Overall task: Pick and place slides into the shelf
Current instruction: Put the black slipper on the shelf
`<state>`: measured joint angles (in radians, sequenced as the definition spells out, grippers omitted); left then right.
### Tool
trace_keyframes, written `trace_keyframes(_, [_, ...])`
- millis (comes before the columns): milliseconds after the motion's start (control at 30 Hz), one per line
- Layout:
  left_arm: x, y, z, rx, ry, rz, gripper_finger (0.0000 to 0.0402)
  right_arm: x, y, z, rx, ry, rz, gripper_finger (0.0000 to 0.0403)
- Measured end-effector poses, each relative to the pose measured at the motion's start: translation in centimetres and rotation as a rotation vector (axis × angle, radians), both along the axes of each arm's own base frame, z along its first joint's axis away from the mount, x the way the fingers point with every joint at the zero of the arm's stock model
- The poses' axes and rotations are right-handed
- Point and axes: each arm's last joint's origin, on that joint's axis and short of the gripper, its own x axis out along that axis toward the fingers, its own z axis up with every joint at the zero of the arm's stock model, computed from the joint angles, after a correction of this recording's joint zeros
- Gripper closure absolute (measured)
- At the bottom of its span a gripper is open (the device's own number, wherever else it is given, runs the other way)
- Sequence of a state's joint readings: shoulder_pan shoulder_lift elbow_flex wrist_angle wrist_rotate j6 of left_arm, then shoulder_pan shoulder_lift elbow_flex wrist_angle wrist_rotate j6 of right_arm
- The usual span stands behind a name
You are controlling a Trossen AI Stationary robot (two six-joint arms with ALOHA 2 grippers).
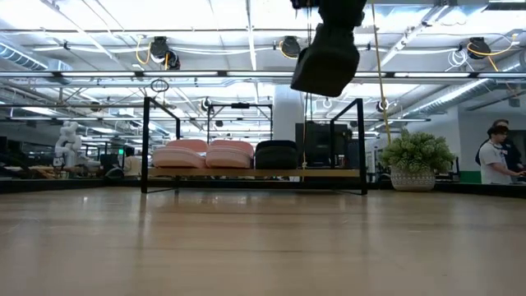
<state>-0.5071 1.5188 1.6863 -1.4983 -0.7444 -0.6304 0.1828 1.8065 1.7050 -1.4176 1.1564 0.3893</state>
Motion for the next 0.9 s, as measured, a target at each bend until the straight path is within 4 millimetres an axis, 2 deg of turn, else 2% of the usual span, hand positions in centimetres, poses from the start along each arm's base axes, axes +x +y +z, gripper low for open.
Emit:
trace_keyframes(167, [-0.5,0.5,-0.1,0.065,0.045,0.011,0.0256,0.0,-3.8,0.6,-0.003,0.028,-0.083,0.0402])
trace_keyframes(333, [-0.4,0.6,0.1,0.127,0.038,0.002,0.0256,0.8,-6.4,0.6,0.026,0.064,-0.09,0.0402])
trace_keyframes(567, [-0.3,1.0,0.1,0.174,0.054,-0.012,0.0256,2.2,-8.7,0.6,0.059,0.064,-0.038,0.0402])
trace_keyframes(900, [-0.3,2.9,0.7,0.191,0.069,0.019,0.0256,1.8,-11.7,0.1,0.167,0.081,-0.059,0.0403])
